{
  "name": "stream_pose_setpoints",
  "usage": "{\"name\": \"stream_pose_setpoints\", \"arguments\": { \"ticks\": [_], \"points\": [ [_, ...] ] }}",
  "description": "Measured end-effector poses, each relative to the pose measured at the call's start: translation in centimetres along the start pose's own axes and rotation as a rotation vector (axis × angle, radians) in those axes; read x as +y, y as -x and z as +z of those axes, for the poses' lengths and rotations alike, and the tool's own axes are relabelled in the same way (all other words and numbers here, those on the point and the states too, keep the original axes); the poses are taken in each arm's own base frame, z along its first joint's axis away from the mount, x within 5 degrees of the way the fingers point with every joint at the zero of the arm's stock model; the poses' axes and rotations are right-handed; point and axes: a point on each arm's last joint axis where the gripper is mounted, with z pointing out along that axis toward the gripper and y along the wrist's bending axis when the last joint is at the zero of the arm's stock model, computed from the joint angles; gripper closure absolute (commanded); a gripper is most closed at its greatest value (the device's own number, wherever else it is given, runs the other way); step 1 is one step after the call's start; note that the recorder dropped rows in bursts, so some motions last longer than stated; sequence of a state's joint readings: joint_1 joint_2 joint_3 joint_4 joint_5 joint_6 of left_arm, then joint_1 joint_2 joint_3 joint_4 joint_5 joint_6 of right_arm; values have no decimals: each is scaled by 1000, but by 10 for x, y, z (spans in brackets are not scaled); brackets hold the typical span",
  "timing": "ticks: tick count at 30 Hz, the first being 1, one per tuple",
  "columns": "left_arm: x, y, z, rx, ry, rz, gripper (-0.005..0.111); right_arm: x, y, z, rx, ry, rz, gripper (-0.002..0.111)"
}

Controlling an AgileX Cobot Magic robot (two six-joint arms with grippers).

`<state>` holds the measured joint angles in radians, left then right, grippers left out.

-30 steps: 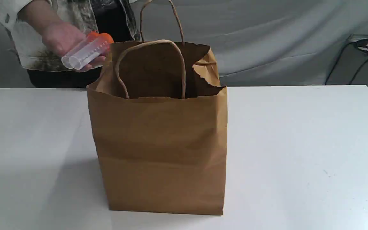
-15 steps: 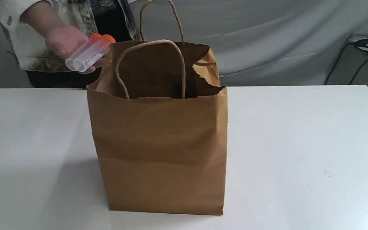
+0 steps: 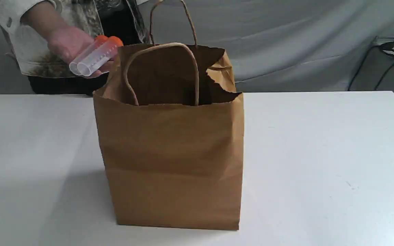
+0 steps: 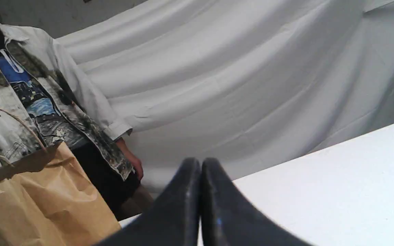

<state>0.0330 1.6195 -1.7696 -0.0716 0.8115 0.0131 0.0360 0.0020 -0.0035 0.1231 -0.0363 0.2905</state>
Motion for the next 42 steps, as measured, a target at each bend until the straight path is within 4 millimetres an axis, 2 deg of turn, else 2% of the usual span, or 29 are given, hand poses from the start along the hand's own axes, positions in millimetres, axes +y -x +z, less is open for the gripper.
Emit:
{"name": "stream_pose_setpoints", "arguments": {
  "ticks": [4,7,10,13,17,20,23,29,35,38,42],
  "points": [
    [4,6,-9,23,-203,-182,106,0,0,0,1,0,0,108],
    [0,14,-20,25,-282,-134,103,0,0,0,1,0,0,108],
    [-11,17,-21,69,-344,-65,96,0,0,0,2,-1,0,108],
    [-26,12,-12,159,-412,-23,85,0,0,0,2,-1,0,108],
    [-50,3,15,261,-479,37,65,-1,-3,0,28,-8,0,108],
    [-56,-1,32,291,-494,57,51,-2,-8,0,84,-25,0,108],
    [-55,-6,47,319,-495,54,44,-4,-13,-1,143,-43,2,108],
    [-62,-13,71,314,-589,62,37,-4,-15,-1,161,-48,2,108],
    [-57,-9,76,252,-555,68,36,-4,-15,-1,161,-48,2,108],
    [-55,-10,78,284,-541,-21,36,-4,-15,-1,161,-48,2,108],
    [-55,-17,82,361,-550,-56,36,-4,-15,-1,161,-48,2,108]
  ]
}}
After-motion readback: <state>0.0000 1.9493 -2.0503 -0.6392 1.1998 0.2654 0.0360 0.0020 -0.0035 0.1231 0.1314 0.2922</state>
